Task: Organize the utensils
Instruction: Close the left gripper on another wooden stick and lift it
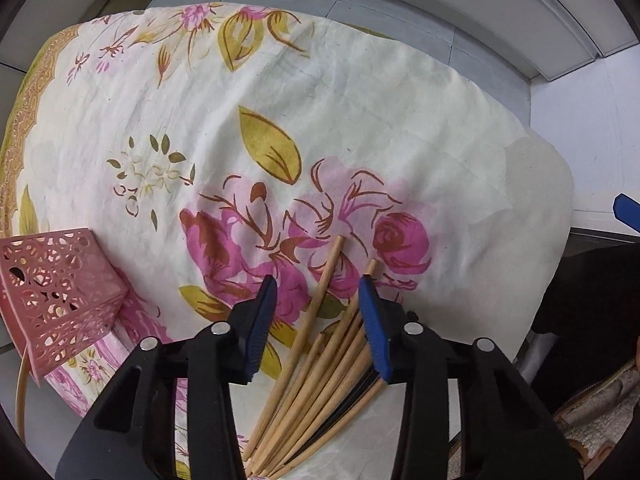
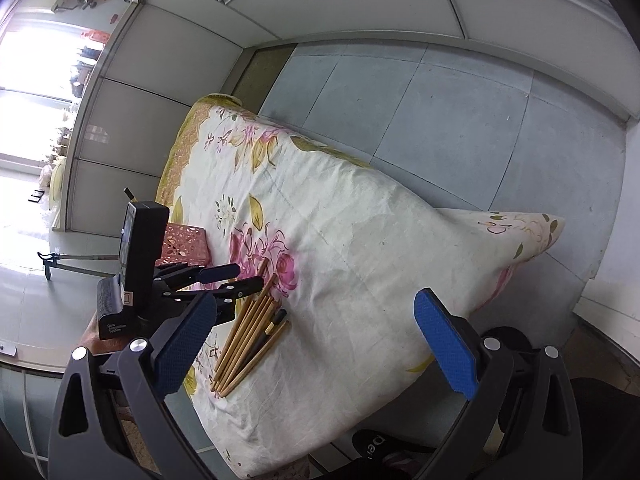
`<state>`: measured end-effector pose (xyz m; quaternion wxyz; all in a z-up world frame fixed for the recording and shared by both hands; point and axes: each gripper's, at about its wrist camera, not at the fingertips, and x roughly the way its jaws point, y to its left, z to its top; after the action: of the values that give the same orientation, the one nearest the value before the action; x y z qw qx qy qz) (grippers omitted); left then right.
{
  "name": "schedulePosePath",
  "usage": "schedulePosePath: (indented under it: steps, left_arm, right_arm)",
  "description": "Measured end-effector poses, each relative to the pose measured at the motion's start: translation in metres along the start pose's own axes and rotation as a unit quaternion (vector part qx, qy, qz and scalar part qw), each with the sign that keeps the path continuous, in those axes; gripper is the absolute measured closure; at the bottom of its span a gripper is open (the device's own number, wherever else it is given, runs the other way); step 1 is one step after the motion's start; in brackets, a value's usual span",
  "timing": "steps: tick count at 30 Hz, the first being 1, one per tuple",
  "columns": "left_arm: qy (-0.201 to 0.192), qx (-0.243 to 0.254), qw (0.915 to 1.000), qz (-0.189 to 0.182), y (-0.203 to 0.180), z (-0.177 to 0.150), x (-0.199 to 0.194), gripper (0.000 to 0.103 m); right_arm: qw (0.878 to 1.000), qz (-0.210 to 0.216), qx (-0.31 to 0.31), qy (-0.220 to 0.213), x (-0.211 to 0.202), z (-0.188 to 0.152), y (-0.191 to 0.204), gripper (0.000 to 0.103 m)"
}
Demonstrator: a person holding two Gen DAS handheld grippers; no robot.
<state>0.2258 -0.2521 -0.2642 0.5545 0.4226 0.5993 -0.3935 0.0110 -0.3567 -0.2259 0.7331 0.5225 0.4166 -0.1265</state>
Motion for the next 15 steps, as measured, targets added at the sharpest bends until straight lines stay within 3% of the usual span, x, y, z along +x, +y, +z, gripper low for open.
schedulePosePath:
  steps: [4,10,15]
  left_arm:
    - [0.002,0.012,0.9999,-0.003,-0.002,0.006,0.006,0.083]
    - [-0.007,0.031,0.9995,0.001,-0.008,0.017,0.006,0.090]
    - [-0.031,0.028,0.9991,0.005,-0.014,0.011,0.012,0.095]
  right_arm:
    - [1.000,-0.023,-0.015,-0.014,0.001,0.001,0.004,0.007]
    - [0.993,-0.087,-0.057,-0.047,0.004,0.000,0.013,0.007]
    - [0.988,-0.115,-0.087,-0.062,0.007,-0.003,0.021,0.007]
